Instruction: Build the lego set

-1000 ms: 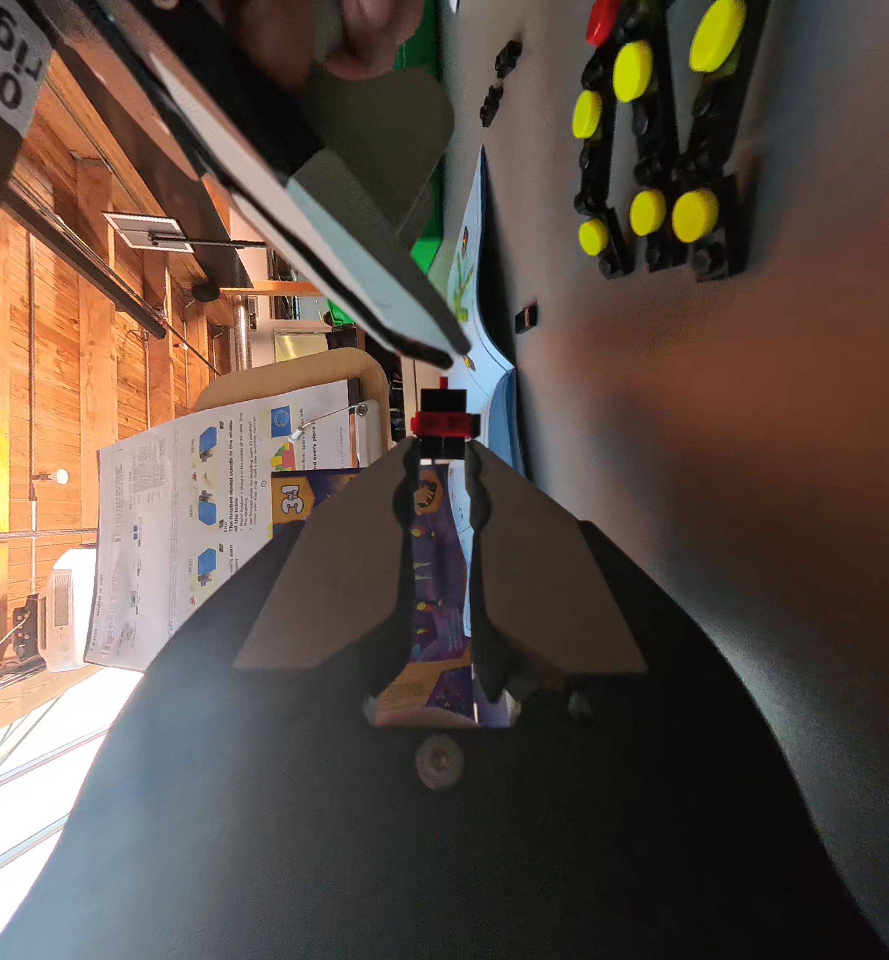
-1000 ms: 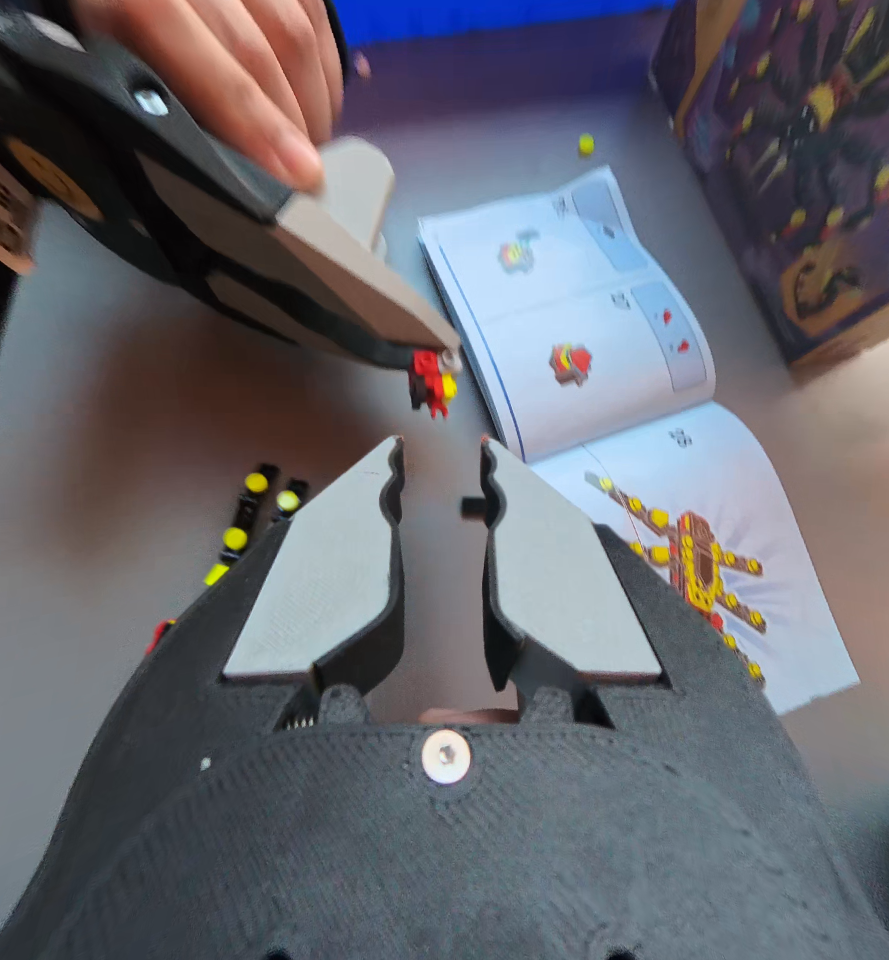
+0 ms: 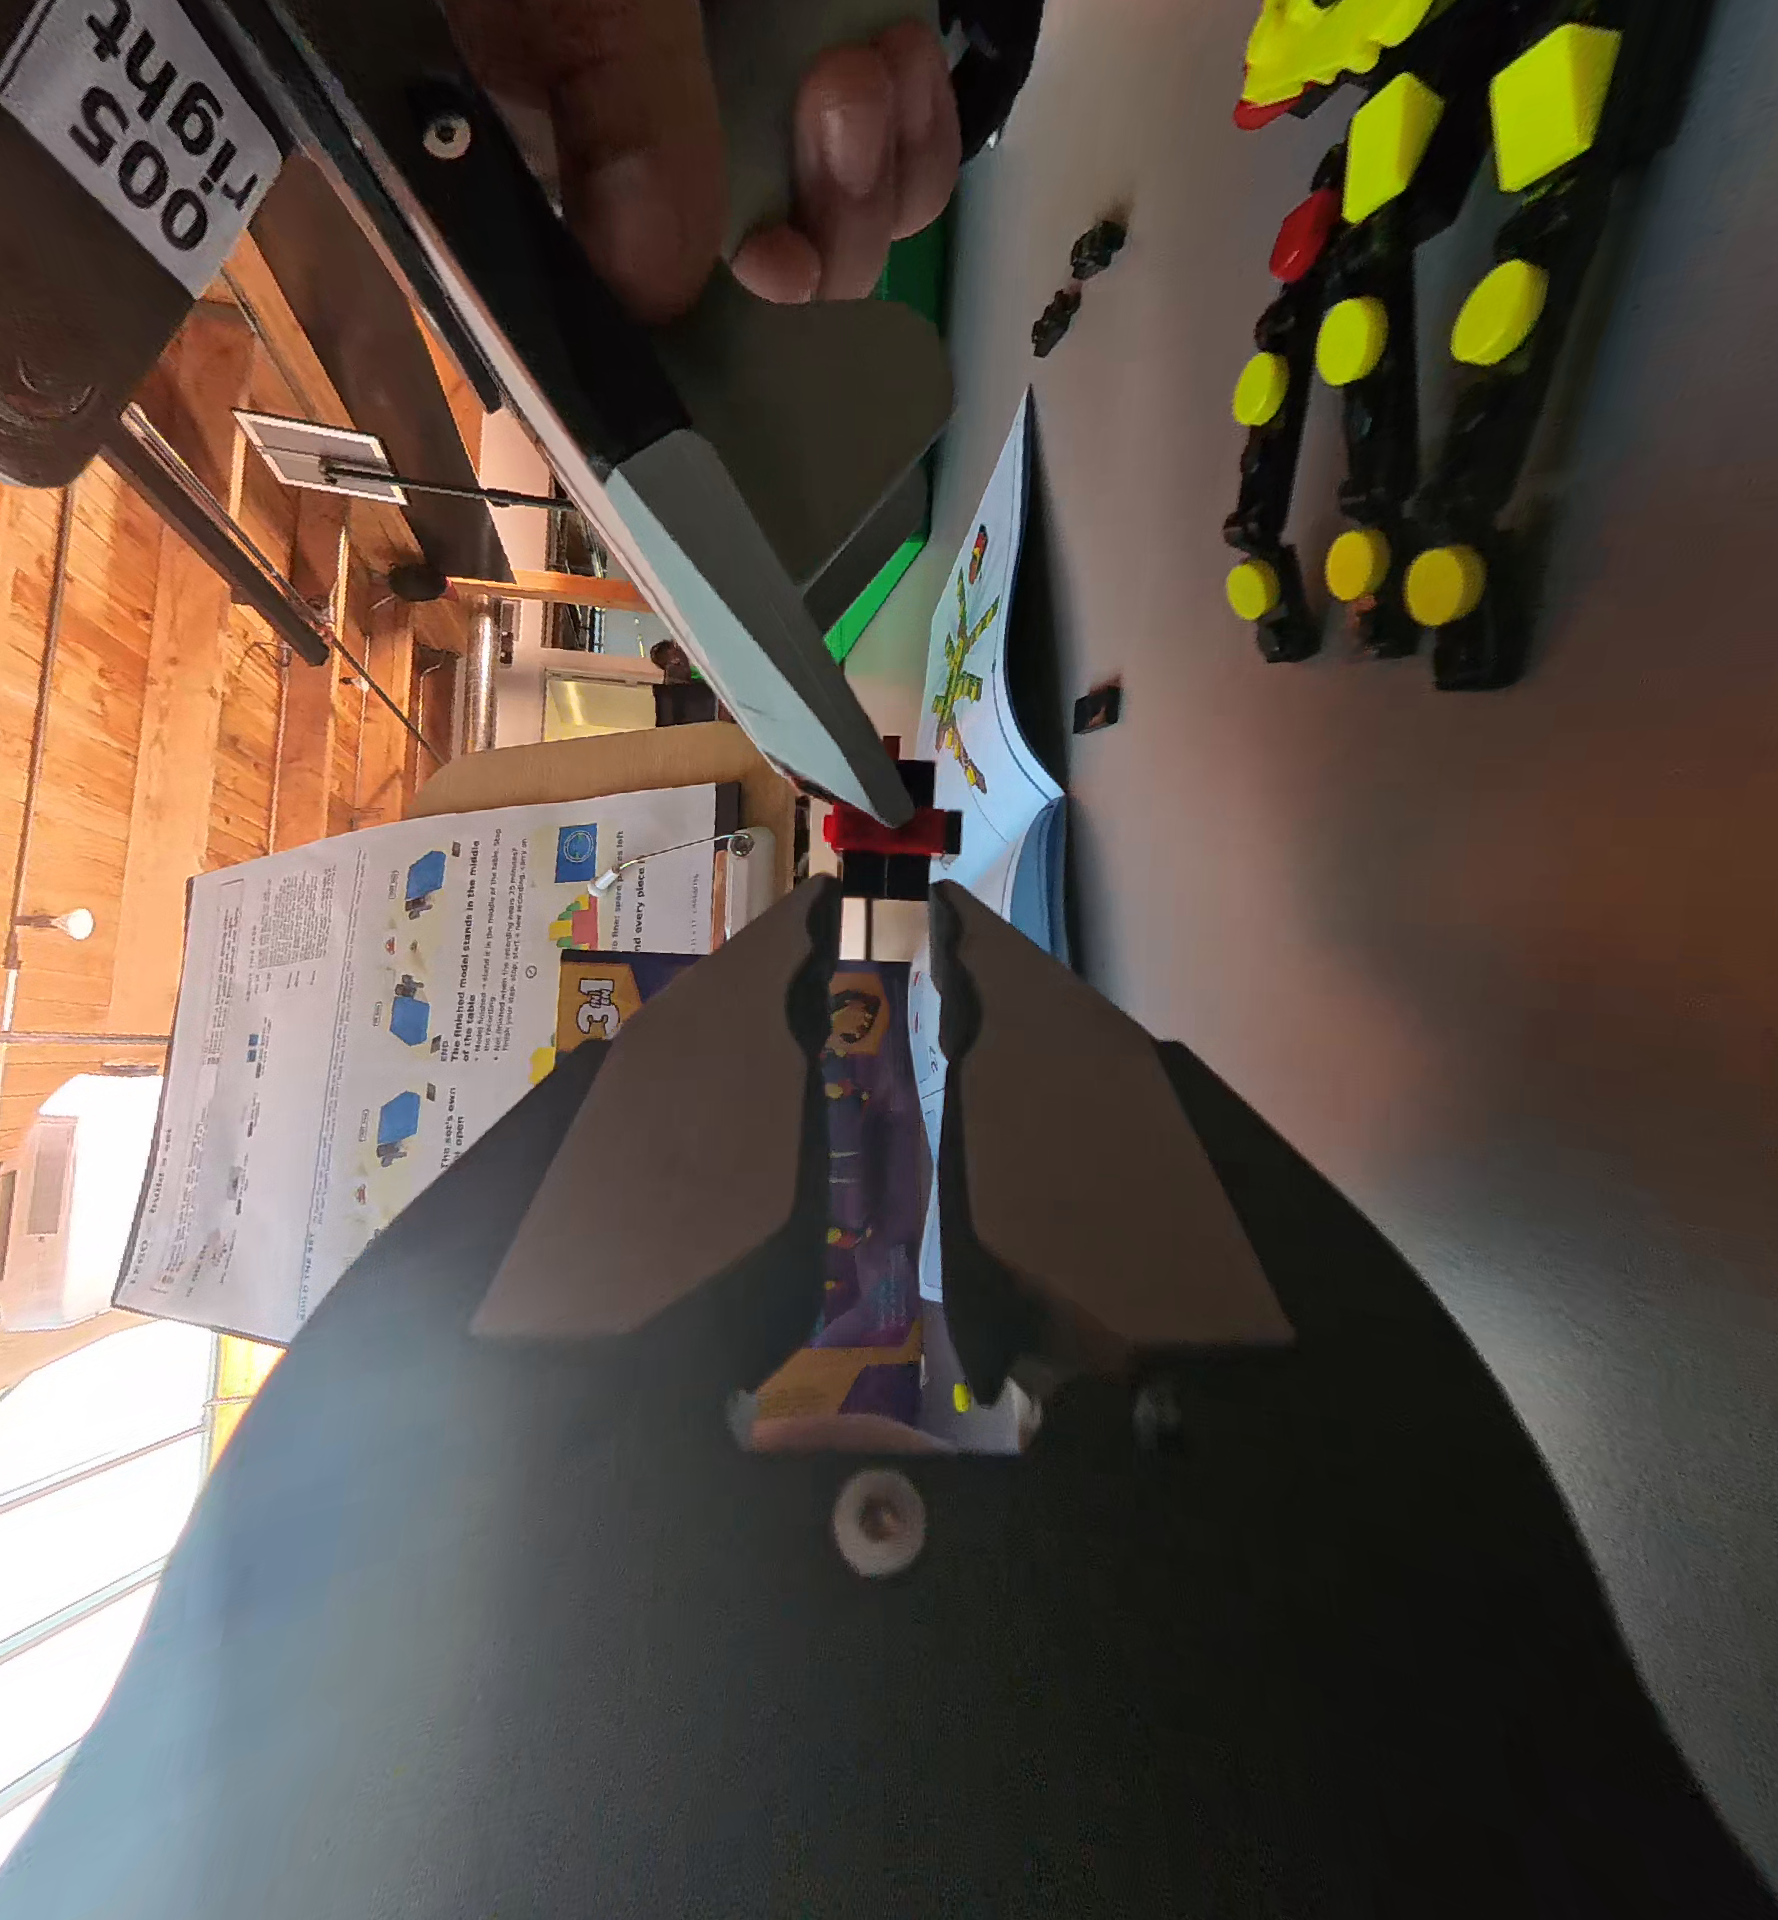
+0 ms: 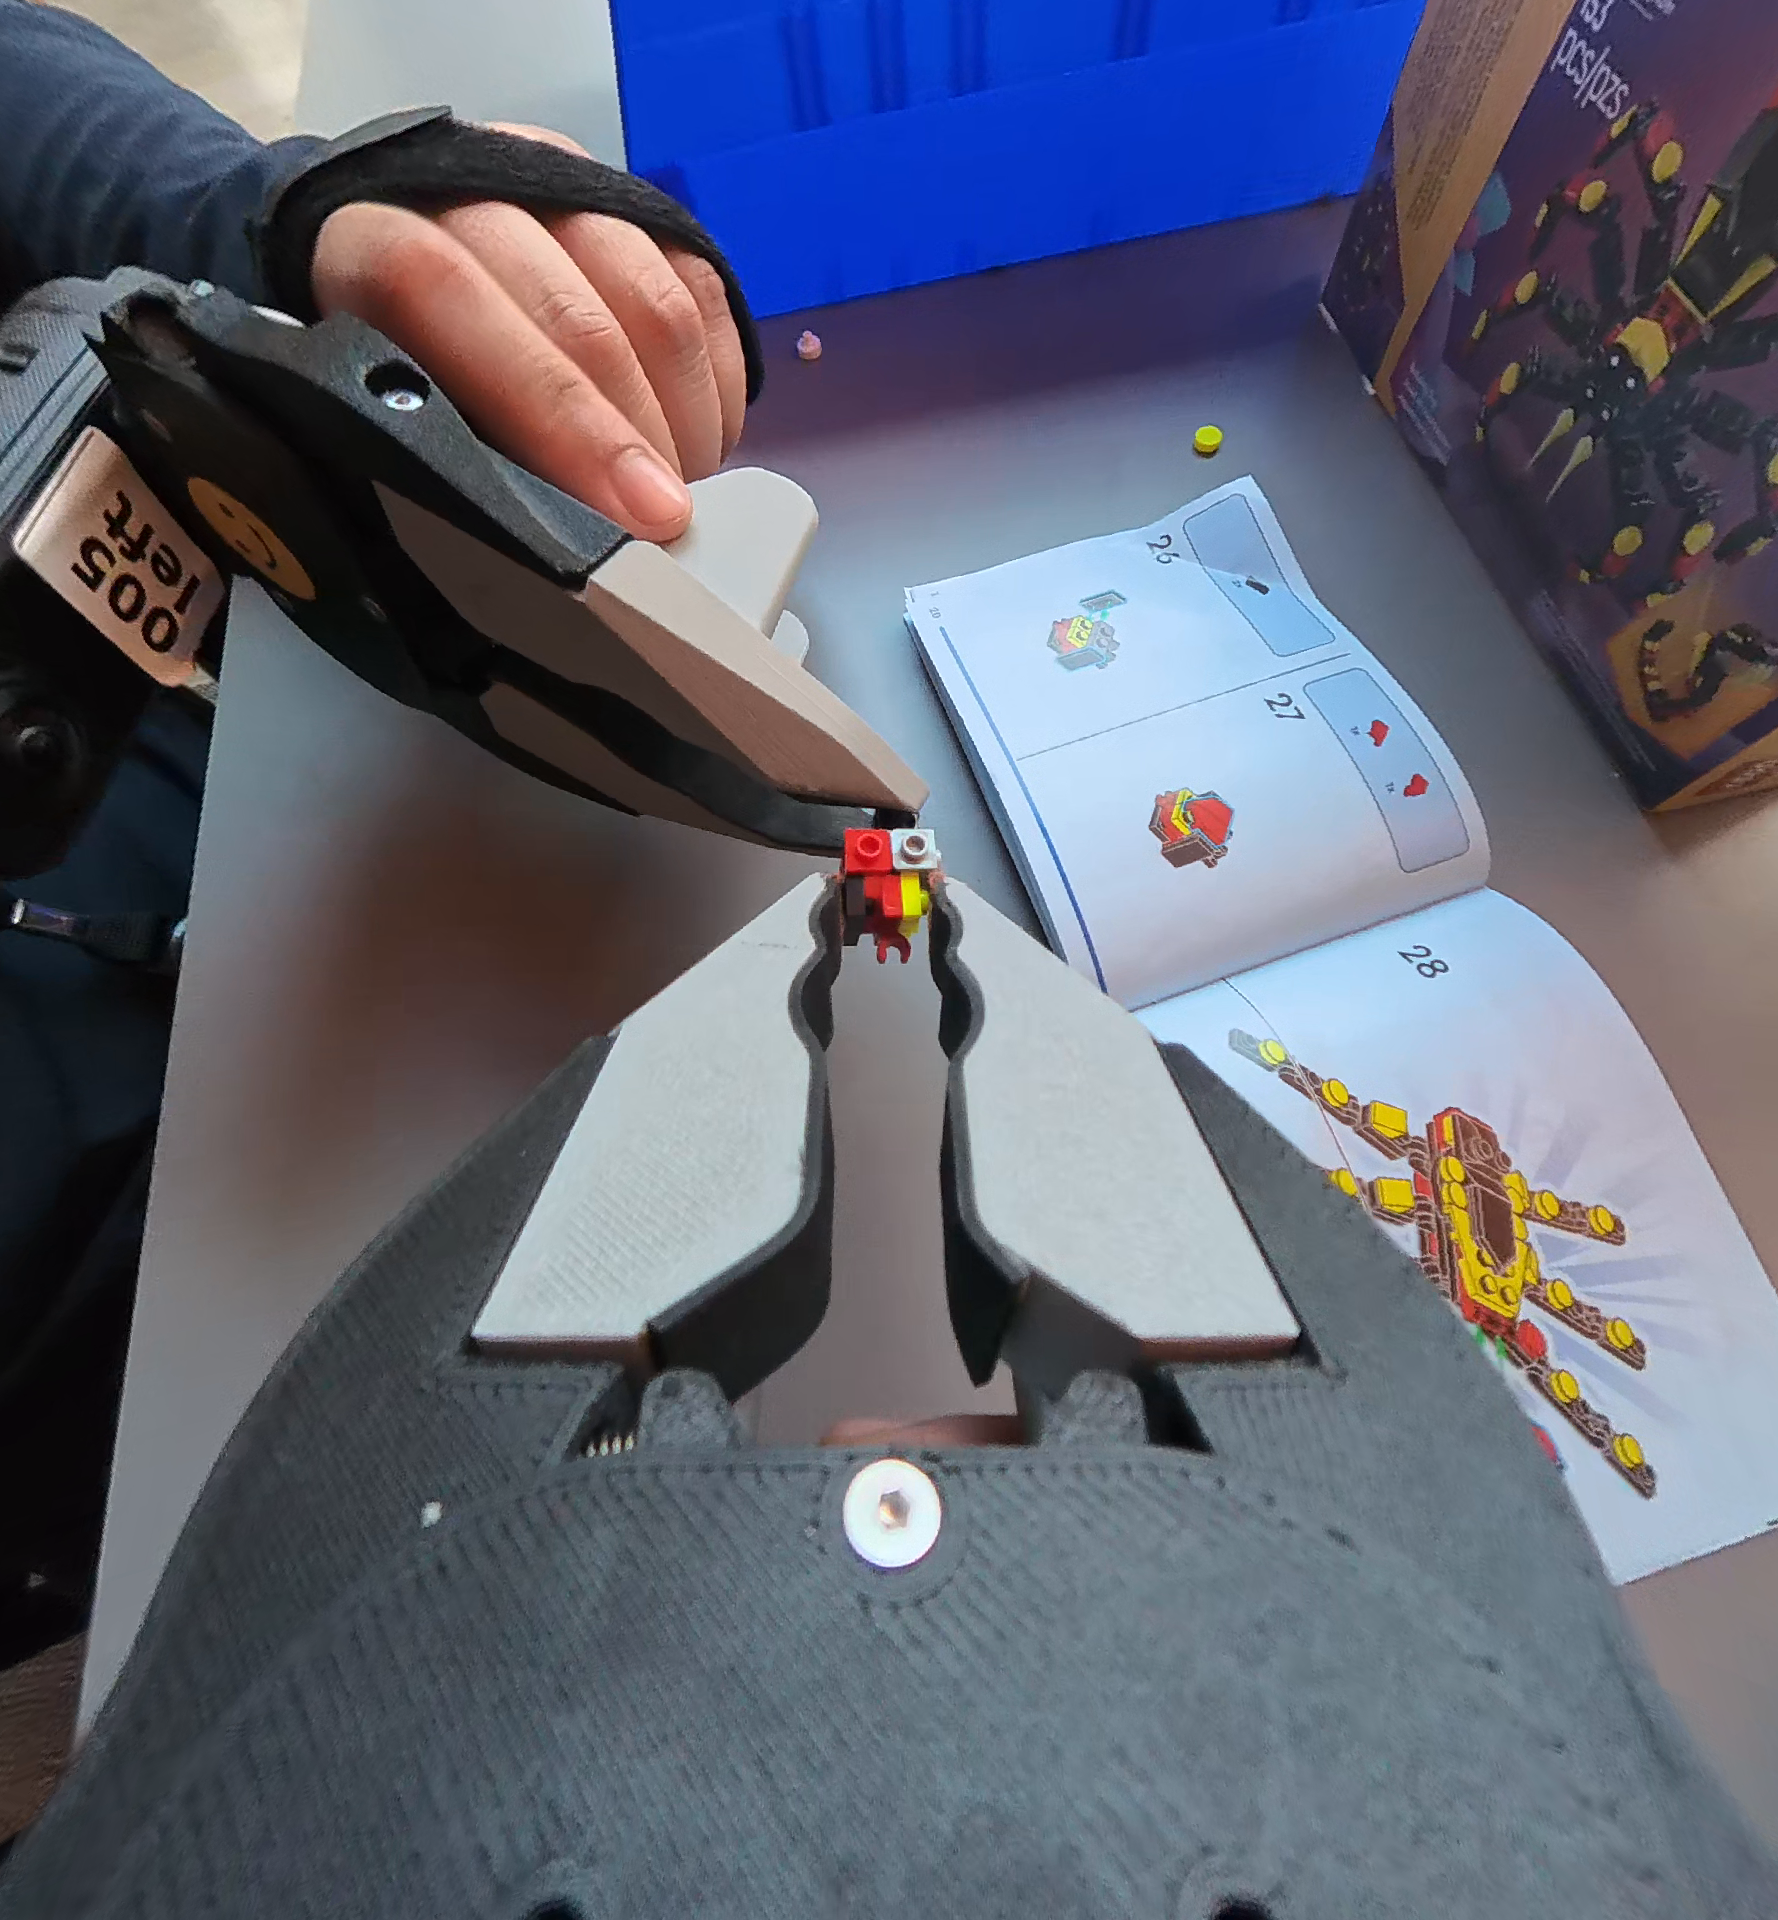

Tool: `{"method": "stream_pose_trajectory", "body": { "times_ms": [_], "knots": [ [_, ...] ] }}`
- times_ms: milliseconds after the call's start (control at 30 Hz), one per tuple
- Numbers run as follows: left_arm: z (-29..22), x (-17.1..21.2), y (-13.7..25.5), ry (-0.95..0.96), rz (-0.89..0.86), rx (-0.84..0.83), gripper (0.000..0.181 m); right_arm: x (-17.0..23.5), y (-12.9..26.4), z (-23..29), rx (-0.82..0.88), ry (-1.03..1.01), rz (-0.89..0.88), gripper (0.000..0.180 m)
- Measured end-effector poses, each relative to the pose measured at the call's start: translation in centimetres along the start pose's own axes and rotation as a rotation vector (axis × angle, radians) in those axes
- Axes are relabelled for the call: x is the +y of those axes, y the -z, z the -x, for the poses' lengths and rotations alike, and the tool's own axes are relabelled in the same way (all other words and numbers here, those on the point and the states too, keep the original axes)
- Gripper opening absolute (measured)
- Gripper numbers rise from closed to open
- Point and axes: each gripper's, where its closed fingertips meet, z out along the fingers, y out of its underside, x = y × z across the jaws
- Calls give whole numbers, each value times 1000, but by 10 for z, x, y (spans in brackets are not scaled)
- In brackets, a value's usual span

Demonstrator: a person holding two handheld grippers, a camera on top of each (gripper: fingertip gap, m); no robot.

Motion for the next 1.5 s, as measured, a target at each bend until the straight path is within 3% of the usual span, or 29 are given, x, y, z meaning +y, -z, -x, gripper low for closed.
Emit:
{"method": "stream_pose_trajectory", "body": {
  "times_ms": [33,1067,1500],
  "knots": [
    [0,1,0,-6,5,-4,13,-1,0,0,-2,-13,-2,13],
    [1,7,-3,3,58,-11,11,-7,0,-1,-15,-118,-37,13],
    [7,13,-3,119,67,-2,13,-16,6,-10,-17,-210,-117,13]
  ]
}}
